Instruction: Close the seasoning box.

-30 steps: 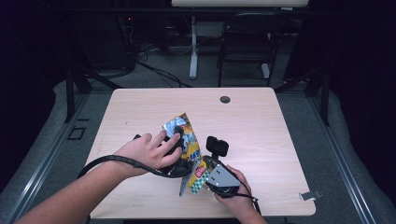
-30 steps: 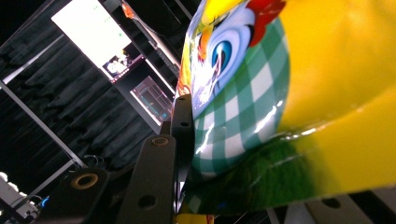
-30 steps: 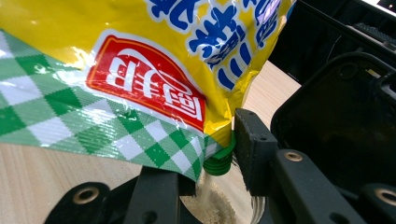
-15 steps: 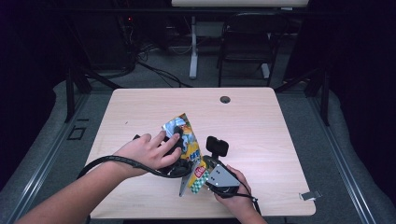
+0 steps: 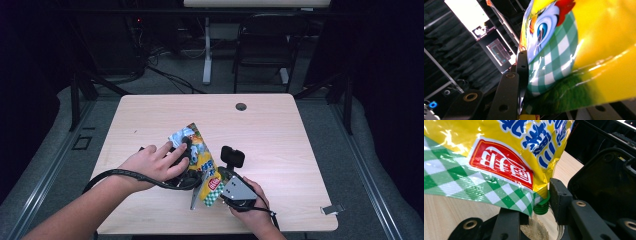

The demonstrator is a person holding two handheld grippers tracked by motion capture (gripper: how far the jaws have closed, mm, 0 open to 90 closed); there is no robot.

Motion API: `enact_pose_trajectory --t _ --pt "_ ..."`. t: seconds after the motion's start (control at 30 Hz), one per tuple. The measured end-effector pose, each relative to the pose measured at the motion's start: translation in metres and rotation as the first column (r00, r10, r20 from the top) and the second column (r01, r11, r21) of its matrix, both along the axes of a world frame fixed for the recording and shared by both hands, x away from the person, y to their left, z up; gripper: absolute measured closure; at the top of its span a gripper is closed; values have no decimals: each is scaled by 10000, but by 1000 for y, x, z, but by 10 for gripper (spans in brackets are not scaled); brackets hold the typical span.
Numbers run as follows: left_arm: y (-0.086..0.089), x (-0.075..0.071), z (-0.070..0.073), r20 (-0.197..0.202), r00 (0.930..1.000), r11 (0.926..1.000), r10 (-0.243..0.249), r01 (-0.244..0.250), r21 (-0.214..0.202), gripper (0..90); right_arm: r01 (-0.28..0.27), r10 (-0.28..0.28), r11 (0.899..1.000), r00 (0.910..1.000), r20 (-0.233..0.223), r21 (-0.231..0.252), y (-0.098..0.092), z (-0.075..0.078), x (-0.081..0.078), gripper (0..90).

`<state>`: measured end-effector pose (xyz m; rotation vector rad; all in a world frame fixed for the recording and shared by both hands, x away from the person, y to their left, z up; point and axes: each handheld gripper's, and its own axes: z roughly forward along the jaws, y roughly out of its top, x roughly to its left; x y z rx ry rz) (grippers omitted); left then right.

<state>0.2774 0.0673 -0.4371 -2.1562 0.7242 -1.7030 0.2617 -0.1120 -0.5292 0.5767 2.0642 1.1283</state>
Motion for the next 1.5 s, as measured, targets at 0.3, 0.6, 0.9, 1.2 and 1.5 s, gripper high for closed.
enact_pose_trajectory --t 0.3,0.6,0.9,1.2,1.5 --pt "11 2 -6 -513 9981 9953 333 -378 -888 743 -38 38 10000 9999 102 32 0 1 -1 710" --pt "18 3 -11 -881 9941 9870 635 -757 -1418 744 -42 42 10000 9998 214 -40 2 1 -2 710" --pt "25 5 -21 -1212 9891 9776 839 -1053 -1823 749 -47 50 9999 9997 238 -128 2 1 -2 710" --pt "30 5 -28 -1533 9834 9654 974 -1308 -2255 773 -56 61 9999 9995 313 -146 3 2 -3 709" --pt "35 6 -35 -1828 9768 9452 1118 -1613 -2839 778 -62 85 9991 9984 552 -430 4 3 -5 710"
